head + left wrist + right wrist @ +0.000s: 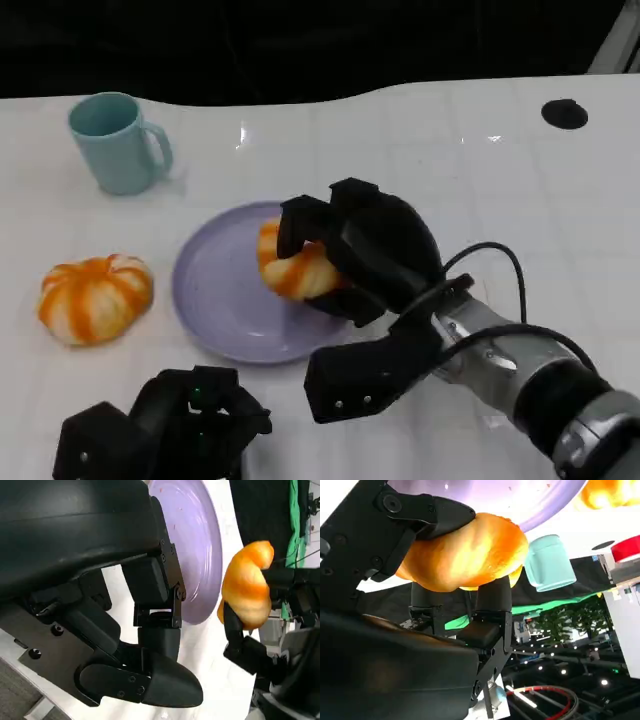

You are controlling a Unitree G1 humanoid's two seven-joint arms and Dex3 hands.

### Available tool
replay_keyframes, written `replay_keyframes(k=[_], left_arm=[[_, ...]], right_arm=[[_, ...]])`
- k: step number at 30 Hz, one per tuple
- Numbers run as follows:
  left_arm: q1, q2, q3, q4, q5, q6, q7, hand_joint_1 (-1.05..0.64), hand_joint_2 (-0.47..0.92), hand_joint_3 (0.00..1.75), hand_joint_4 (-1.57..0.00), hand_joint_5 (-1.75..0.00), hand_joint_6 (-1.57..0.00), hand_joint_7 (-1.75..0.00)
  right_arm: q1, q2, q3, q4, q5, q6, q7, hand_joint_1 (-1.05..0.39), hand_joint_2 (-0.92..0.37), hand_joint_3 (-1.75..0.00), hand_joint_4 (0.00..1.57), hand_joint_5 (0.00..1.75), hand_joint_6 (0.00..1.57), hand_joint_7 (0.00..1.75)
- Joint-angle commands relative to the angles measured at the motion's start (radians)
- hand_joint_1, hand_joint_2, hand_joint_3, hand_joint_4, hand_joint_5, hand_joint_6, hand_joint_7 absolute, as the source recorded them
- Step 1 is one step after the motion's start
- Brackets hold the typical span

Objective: Grasp the bread from the table and place it into the plate.

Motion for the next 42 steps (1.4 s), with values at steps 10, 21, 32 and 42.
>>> replay_keyframes(k=[10,21,32,42], left_arm=[[0.007,0.006,0.001,-0.003,0.013,-0.012,0.011,-1.05,0.62,0.55,-1.57,-1.22,-1.41,-0.75],[0.002,0.01,0.001,0.002,0.017,-0.015,0.011,-1.05,0.62,0.56,-1.57,-1.22,-1.4,-0.75],[-0.009,0.01,0.001,0.009,0.022,-0.008,0.017,-1.05,0.61,0.57,-1.57,-1.22,-1.4,-0.75],[-0.019,0.006,0.003,0.026,0.016,-0.013,0.012,-1.05,0.62,0.56,-1.57,-1.21,-1.39,-0.74]], right_arm=[[-0.051,0.042,0.001,0.083,0.045,0.026,0.095,-0.38,-0.83,-0.25,0.57,0.73,0.68,0.22],[-0.009,-0.005,0.026,-0.056,0.045,0.089,0.287,-0.77,-0.92,-0.32,0.01,0.3,0.21,0.0],[0.12,-0.103,-0.011,-0.302,0.078,0.06,0.353,-0.78,-0.92,-0.34,0.03,0.34,0.18,0.01],[0.285,-0.219,-0.081,-0.477,0.137,-0.046,0.345,-0.61,-0.92,-0.24,0.11,0.49,0.33,0.07]])
